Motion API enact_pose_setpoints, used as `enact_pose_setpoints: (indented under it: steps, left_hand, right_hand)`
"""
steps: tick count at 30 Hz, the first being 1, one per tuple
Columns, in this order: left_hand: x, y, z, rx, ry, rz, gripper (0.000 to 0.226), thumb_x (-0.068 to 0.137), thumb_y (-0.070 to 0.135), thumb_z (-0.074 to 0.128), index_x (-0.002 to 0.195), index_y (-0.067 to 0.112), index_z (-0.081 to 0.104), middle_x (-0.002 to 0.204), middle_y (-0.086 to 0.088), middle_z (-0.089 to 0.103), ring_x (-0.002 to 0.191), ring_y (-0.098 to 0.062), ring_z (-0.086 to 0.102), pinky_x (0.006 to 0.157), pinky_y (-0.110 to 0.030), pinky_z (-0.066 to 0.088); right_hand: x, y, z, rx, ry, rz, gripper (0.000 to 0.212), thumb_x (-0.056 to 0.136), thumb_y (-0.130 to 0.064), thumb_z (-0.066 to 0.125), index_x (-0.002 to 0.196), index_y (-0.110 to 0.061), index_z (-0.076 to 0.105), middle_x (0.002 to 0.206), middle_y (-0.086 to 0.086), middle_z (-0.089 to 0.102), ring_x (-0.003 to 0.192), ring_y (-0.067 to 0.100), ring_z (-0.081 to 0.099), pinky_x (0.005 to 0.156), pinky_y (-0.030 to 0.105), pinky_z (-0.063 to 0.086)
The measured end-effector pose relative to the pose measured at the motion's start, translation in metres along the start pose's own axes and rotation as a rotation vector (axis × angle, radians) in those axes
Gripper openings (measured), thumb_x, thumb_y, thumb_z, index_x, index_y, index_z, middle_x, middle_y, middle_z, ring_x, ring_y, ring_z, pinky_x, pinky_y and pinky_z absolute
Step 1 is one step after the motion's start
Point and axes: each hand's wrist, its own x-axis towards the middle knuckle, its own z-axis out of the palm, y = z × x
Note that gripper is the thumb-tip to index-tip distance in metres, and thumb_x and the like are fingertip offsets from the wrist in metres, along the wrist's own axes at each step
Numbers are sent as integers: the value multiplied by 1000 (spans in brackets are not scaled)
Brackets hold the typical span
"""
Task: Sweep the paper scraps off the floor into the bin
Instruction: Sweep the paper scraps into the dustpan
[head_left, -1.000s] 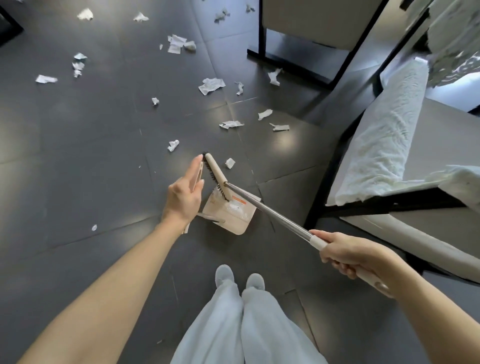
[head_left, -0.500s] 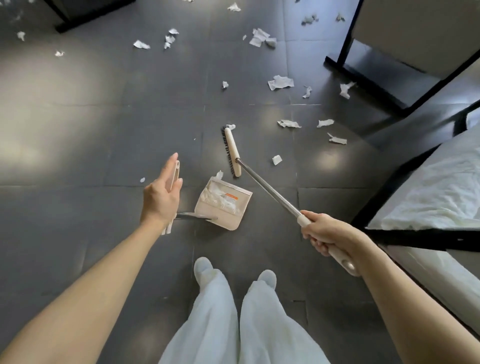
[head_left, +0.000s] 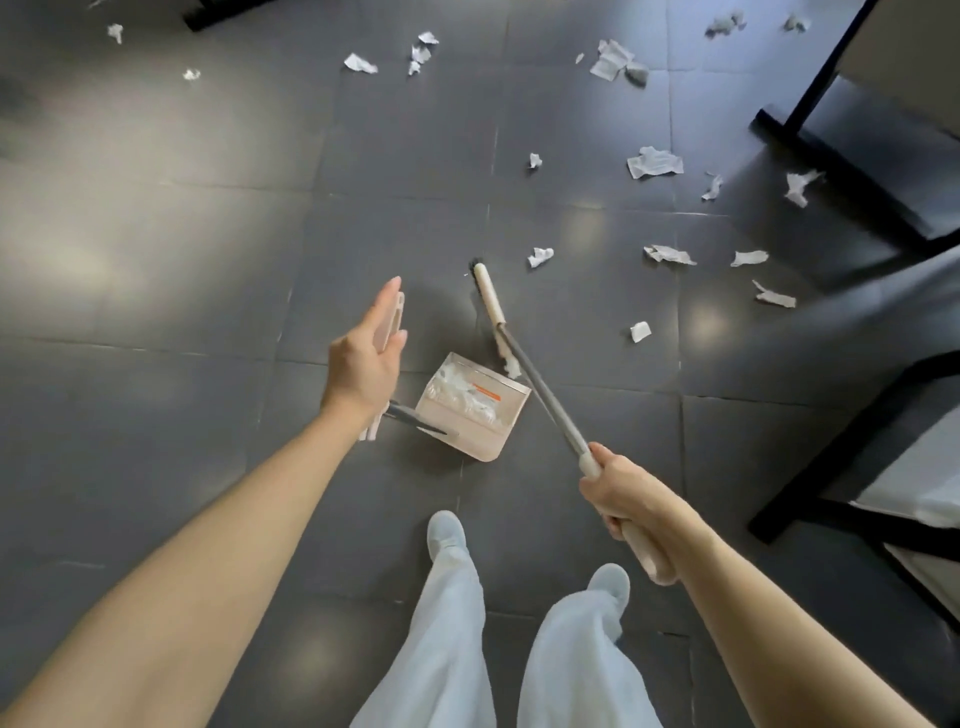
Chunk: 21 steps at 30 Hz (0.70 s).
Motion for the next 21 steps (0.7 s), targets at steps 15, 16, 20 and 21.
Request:
enact_pose_setpoints:
  steps: [15, 16, 20, 21]
  left_hand:
    - [53, -35, -43, -54, -129, 29, 60, 94, 6, 53, 147, 29, 33, 138, 1, 53, 120, -24, 56, 90, -9, 32]
    - [53, -36, -45, -52, -140, 40, 61, 94, 6, 54, 146, 29, 33, 139, 0, 52, 120, -24, 55, 90, -8, 31]
    - [45, -45, -50, -22, -182, 56, 60, 94, 6, 55, 146, 30, 35, 136, -2, 55, 118, -25, 57, 89, -7, 30]
    - [41, -48, -51, -15, -182, 60, 60, 93, 6, 55, 146, 29, 35, 134, -3, 57, 116, -26, 58, 88, -6, 30]
  right_hand:
    - [-59, -65, 0, -15, 30, 39, 65, 91, -15, 39, 147, -45, 25, 69, 7, 53, 47, 17, 46, 42, 23, 41]
    - [-54, -66, 0, -5, 55, 50, 65, 90, -15, 40, 146, -45, 25, 69, 8, 53, 47, 18, 47, 42, 23, 41]
    - [-36, -73, -1, -4, 127, 87, 66, 86, -16, 40, 146, -43, 29, 70, 8, 54, 46, 20, 47, 43, 23, 41]
    - [-32, -75, 0, -24, 139, 97, 66, 87, -16, 39, 146, -42, 28, 74, 8, 56, 45, 20, 49, 43, 23, 42]
